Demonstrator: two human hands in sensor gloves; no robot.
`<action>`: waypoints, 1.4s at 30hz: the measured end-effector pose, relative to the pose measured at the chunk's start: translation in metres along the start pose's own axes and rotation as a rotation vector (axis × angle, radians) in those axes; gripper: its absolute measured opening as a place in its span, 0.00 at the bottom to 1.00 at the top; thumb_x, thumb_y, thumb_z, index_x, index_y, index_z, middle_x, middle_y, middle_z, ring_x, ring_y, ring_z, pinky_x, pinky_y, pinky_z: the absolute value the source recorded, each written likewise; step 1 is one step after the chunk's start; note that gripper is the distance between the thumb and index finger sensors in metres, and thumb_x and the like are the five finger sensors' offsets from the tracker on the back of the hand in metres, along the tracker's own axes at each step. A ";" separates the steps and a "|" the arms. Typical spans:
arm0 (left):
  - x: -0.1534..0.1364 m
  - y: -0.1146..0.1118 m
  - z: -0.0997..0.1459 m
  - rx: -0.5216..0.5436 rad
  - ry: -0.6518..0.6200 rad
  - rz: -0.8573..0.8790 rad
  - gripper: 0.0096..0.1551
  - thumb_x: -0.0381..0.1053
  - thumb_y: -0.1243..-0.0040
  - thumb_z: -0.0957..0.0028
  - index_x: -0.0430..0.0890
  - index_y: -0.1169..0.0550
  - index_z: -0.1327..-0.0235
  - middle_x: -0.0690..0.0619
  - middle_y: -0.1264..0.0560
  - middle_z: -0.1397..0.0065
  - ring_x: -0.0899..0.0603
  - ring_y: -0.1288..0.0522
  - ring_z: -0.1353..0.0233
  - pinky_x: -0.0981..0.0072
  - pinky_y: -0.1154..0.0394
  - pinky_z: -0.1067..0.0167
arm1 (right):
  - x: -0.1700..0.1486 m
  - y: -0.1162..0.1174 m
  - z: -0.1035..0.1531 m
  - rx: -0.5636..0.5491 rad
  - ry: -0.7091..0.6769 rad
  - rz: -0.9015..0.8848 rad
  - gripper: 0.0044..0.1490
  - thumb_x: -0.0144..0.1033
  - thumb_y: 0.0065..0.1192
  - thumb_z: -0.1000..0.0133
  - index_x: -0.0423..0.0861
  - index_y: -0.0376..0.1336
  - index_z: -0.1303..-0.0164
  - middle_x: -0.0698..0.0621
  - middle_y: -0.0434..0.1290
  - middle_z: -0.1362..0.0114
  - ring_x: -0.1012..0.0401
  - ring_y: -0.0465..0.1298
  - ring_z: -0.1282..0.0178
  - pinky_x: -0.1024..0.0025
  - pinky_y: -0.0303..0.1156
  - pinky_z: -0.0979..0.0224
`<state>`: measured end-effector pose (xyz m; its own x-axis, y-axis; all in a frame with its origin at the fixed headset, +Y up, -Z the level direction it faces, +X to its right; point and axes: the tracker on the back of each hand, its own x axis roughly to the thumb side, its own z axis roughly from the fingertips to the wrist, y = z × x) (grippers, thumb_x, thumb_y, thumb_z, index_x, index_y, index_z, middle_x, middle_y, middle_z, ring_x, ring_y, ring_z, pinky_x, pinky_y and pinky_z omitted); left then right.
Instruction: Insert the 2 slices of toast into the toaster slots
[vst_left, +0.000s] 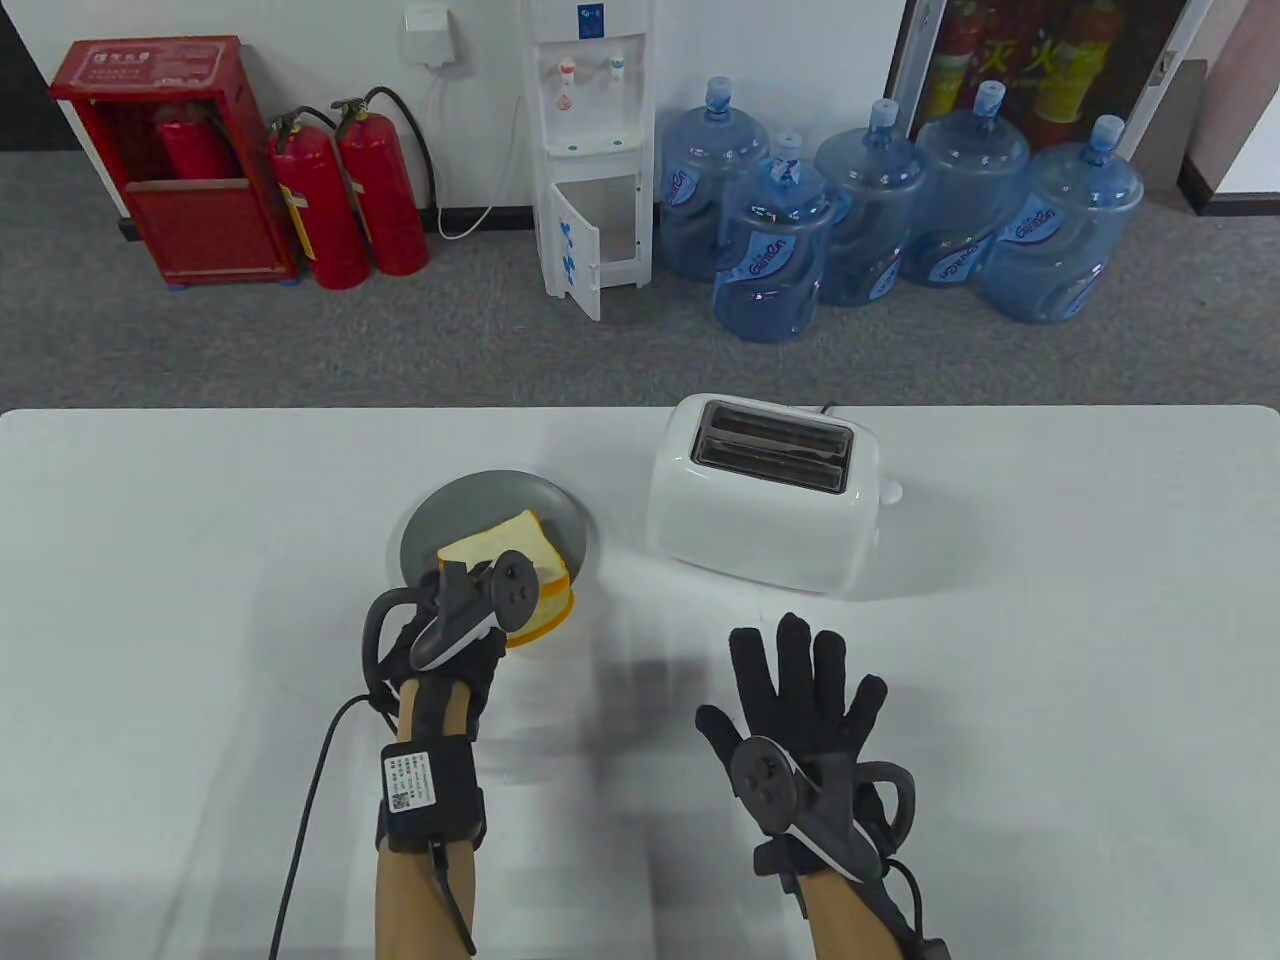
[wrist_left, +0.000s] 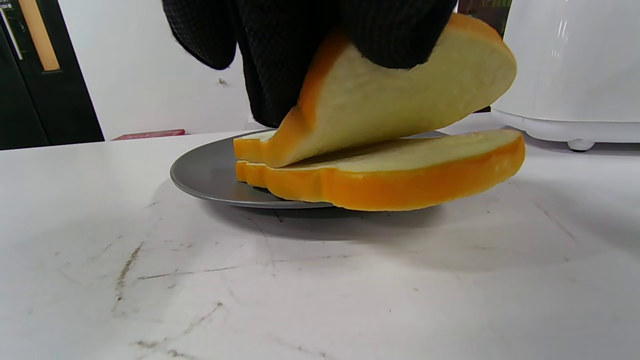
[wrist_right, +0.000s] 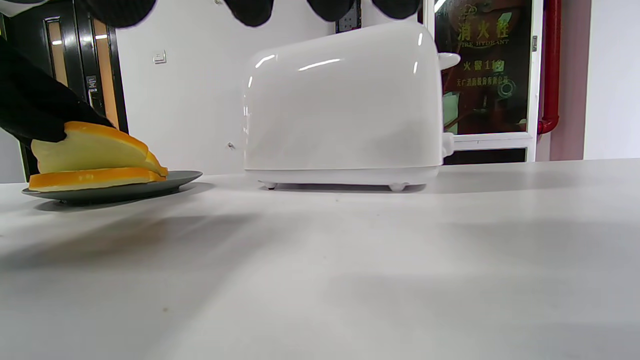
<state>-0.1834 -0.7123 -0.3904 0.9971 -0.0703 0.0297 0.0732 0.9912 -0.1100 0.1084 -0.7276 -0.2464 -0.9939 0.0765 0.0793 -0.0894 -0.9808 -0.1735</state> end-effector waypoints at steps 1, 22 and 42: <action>0.000 0.001 0.000 0.000 0.002 -0.001 0.29 0.49 0.42 0.42 0.68 0.28 0.27 0.59 0.25 0.21 0.45 0.19 0.22 0.49 0.32 0.21 | 0.000 0.000 0.000 0.001 0.000 0.000 0.51 0.72 0.34 0.28 0.55 0.36 0.00 0.39 0.34 0.01 0.36 0.39 0.06 0.22 0.38 0.20; -0.004 0.019 0.000 0.122 0.055 -0.009 0.30 0.48 0.44 0.41 0.65 0.29 0.24 0.58 0.26 0.20 0.45 0.19 0.22 0.47 0.33 0.21 | -0.002 0.000 -0.001 0.010 0.006 -0.028 0.51 0.72 0.34 0.28 0.54 0.36 0.00 0.38 0.34 0.01 0.36 0.39 0.06 0.22 0.38 0.21; -0.023 0.037 0.008 0.320 0.131 0.055 0.29 0.47 0.44 0.42 0.61 0.29 0.24 0.58 0.25 0.22 0.45 0.17 0.23 0.49 0.31 0.23 | -0.004 0.000 -0.002 0.014 0.011 -0.059 0.51 0.72 0.34 0.28 0.54 0.36 0.00 0.38 0.34 0.01 0.36 0.39 0.06 0.22 0.38 0.21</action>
<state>-0.2036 -0.6734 -0.3872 0.9952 -0.0095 -0.0978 0.0299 0.9772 0.2101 0.1123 -0.7274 -0.2489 -0.9876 0.1362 0.0780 -0.1469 -0.9769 -0.1553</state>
